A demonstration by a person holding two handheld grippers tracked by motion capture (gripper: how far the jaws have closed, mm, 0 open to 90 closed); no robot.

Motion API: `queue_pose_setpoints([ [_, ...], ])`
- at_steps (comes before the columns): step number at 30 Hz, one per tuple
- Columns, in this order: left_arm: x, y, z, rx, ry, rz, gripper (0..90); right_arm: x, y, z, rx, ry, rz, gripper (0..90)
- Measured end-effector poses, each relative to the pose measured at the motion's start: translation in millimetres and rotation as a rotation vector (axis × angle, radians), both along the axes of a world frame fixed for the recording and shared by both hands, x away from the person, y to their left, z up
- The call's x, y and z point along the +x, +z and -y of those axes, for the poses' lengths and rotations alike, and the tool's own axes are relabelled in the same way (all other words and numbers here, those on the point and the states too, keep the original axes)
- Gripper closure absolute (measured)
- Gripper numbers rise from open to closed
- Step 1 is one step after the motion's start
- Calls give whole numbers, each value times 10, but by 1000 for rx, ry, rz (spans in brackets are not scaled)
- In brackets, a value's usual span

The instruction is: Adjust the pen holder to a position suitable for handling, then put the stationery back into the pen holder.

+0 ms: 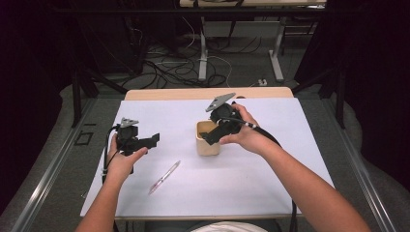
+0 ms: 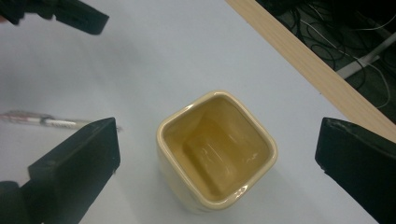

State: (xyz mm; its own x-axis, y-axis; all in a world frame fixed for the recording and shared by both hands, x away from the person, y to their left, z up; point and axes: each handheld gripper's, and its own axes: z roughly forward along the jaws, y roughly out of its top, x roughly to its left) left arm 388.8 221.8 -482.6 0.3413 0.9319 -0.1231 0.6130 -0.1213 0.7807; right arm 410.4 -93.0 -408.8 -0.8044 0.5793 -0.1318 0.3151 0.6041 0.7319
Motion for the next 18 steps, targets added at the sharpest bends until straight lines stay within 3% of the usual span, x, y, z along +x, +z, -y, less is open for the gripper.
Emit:
queue_pose_setpoints([
  [4,-9,23,10,8,-11,-1,115,-41,21,111,70,-38,-23,0],
  [7,-17,35,28,9,-12,1,127,-75,8,207,89,-73,5,0],
  [10,-25,56,38,19,-30,-10,144,-110,-6,302,150,-109,17,0],
  [14,-34,71,69,27,-45,-7,151,-170,-15,393,168,-152,63,0],
  [18,-50,105,100,40,-61,-15,152,-224,-32,463,195,-177,59,0],
])
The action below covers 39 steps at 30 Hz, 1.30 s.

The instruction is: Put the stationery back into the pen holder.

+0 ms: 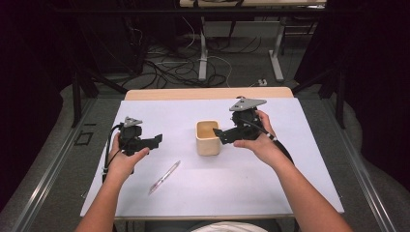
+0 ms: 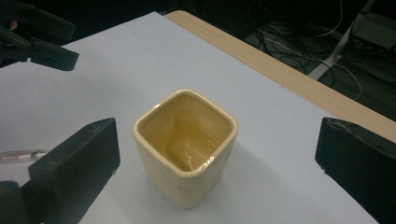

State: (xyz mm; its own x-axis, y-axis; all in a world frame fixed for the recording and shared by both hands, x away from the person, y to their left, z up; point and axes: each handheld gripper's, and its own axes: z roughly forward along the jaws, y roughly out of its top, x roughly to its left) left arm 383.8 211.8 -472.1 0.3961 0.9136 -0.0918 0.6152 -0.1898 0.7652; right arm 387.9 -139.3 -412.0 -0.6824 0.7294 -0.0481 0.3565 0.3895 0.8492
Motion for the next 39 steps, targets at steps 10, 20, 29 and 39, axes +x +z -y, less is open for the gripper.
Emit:
queue_pose_setpoints([
  [10,-44,88,128,22,-55,-1,164,-72,-65,155,59,-27,-8,0],
  [20,-48,114,286,82,-145,-46,199,-71,-109,291,117,-55,-37,0],
  [29,-34,-18,474,160,-234,-124,299,-70,-126,304,106,-65,-34,0],
  [39,-19,-145,561,204,-275,-242,423,-65,-147,325,106,-61,-45,0],
])
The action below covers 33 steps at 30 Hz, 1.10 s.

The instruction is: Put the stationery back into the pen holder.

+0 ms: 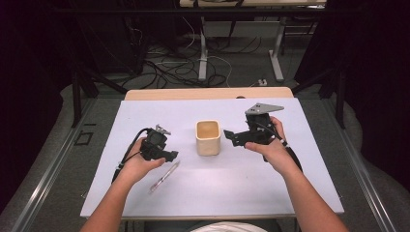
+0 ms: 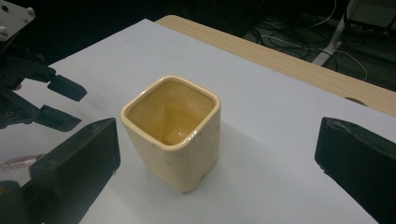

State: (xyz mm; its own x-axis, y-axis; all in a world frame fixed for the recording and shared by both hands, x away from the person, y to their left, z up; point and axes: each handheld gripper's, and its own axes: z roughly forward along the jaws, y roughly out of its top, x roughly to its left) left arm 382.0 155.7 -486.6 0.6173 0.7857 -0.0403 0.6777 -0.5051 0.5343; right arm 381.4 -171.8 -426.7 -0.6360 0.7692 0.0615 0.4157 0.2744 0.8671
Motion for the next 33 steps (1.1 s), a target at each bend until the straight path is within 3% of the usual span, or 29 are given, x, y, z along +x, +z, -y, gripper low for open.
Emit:
queue_pose_setpoints([
  [6,54,-100,-3,-1,32,-109,543,5,-15,-7,-6,7,-1,1],
  [10,70,-161,3,2,44,-156,581,-1,-10,-7,-3,10,-7,4],
  [16,60,-217,25,17,35,-170,636,7,-16,8,-12,7,1,5],
  [19,57,-255,25,12,29,-191,663,5,-15,8,-10,7,-2,5],
  [27,46,-325,82,57,5,-235,705,-5,-6,-3,-8,10,0,5],
  [33,39,-380,102,57,9,-267,733,-5,-7,-3,-10,11,2,5],
])
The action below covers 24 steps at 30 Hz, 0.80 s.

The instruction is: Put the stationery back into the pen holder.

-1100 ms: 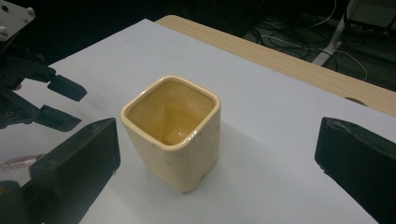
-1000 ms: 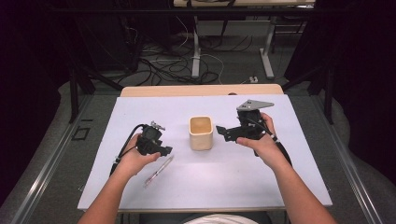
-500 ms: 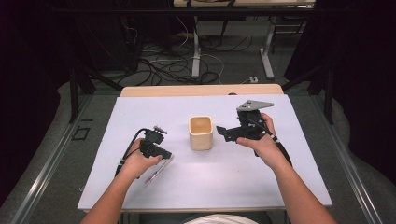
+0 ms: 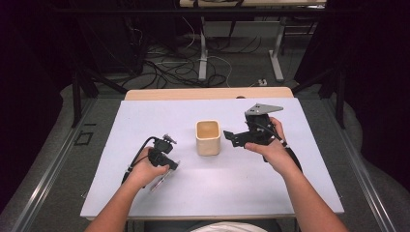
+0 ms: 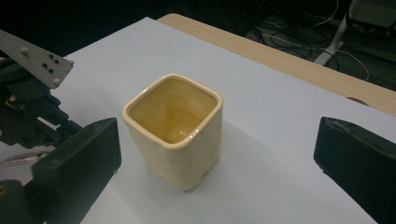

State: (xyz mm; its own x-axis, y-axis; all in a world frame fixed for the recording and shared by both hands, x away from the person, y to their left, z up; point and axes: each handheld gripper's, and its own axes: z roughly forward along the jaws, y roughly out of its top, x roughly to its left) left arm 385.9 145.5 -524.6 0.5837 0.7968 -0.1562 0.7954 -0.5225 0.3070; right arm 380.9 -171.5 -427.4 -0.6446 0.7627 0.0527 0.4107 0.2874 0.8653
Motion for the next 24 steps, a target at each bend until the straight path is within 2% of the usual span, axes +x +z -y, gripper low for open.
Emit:
queue_pose_setpoints([
  [9,-7,-35,-2,17,-2,-20,764,-4,4,0,3,-3,-5,5],
  [24,-11,-39,8,30,-15,-14,797,5,-10,3,3,-1,0,5],
])
